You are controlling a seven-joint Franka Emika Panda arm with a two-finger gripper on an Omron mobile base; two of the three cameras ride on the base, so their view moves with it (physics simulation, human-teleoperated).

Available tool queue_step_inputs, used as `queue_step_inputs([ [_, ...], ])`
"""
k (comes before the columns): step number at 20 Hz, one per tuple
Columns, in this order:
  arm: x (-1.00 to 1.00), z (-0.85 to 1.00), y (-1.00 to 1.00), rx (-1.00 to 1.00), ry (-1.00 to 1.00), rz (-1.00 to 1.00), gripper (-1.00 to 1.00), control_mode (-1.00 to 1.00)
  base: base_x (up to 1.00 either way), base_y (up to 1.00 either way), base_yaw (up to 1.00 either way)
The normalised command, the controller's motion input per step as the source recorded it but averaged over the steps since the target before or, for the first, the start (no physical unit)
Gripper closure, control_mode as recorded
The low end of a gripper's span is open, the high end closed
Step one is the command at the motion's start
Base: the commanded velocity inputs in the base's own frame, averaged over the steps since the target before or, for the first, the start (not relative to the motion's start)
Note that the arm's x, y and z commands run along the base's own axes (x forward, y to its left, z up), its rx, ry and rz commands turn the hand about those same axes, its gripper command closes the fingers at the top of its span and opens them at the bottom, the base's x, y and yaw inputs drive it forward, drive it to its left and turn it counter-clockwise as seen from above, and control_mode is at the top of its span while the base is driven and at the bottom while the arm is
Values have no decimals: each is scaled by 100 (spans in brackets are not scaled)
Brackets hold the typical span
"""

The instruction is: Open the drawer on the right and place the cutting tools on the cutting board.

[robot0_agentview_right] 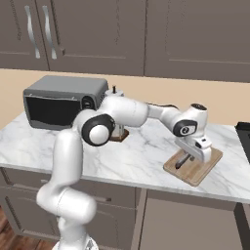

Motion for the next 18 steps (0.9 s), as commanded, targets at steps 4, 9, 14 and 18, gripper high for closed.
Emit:
queue_step_inputs([
  [4, 0, -27, 0, 8, -8, 0, 100, -100, 0, 0, 0],
  [9, 0, -36, 14, 2, -11, 0, 100, -100, 0, 0, 0],
  [14, 0, -34, 23, 0, -14, 0, 100, -100, 0, 0, 0],
  [18, 0, -28, 24, 0, -13, 0, -100, -100, 0, 0, 0],
])
